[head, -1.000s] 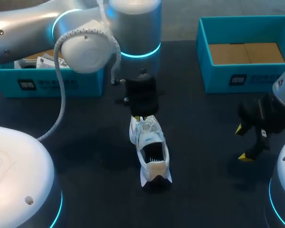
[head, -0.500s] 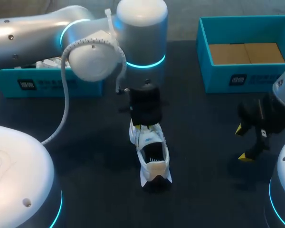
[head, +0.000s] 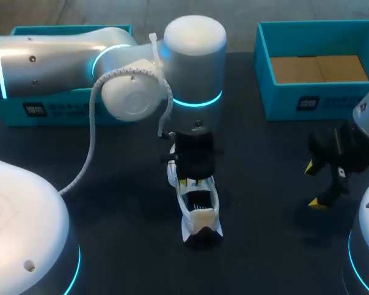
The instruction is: Take the shoe out of the shoebox, open the shoe tongue, remove and reinsert the insole, then place the shoe into the shoebox
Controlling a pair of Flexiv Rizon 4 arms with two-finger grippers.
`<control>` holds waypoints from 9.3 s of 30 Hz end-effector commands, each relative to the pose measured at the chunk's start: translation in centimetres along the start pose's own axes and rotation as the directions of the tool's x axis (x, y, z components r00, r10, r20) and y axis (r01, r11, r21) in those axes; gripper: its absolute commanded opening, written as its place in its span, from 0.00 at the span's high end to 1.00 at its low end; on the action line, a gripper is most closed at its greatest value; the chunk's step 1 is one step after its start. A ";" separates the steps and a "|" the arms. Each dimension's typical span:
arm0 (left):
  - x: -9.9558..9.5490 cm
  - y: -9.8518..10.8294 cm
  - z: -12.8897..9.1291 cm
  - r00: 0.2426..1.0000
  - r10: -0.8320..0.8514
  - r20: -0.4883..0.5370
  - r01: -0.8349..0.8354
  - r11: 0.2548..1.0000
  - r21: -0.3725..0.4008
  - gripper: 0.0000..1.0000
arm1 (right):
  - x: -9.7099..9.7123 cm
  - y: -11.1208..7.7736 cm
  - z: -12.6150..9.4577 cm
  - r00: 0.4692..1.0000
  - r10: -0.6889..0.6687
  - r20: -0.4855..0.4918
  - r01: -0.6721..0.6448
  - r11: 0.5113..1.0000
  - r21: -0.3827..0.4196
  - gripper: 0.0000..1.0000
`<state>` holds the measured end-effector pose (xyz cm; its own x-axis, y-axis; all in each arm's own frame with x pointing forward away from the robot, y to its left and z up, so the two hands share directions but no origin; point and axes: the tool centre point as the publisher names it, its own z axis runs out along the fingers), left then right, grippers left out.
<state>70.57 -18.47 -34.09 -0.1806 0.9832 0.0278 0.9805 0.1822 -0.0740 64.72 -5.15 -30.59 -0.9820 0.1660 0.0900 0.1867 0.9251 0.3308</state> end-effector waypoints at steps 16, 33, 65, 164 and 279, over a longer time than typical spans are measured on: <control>0.5 -0.1 -1.5 1.000 -0.004 0.021 0.004 1.000 -0.025 0.64 | 0.2 0.0 0.0 1.000 0.000 0.003 0.000 1.000 0.000 0.00; 4.6 -0.9 -9.2 0.941 -0.339 -0.006 0.339 0.941 0.016 0.00 | 0.2 0.0 0.0 1.000 0.000 0.003 0.000 1.000 0.000 0.00; 7.6 -8.0 -8.6 0.013 -0.999 -0.043 0.999 0.014 -0.030 0.00 | 0.2 0.0 0.0 1.000 0.000 0.003 0.000 1.000 0.000 0.00; 0.4 -11.7 6.1 0.018 -1.000 -0.001 1.000 0.018 -0.014 0.50 | 0.2 0.0 0.0 1.000 0.000 0.003 0.000 1.000 0.000 0.00; 22.4 36.9 -24.9 0.038 -0.999 -0.017 0.999 0.038 0.011 1.00 | 0.2 0.0 0.0 1.000 0.000 0.003 0.000 1.000 0.000 0.00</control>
<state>104.58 9.85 -11.62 -0.9852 -0.1448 0.0916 -0.1442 0.9895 0.0131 64.72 -5.14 -30.59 -0.9820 0.1659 0.0900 0.1866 0.9251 0.3308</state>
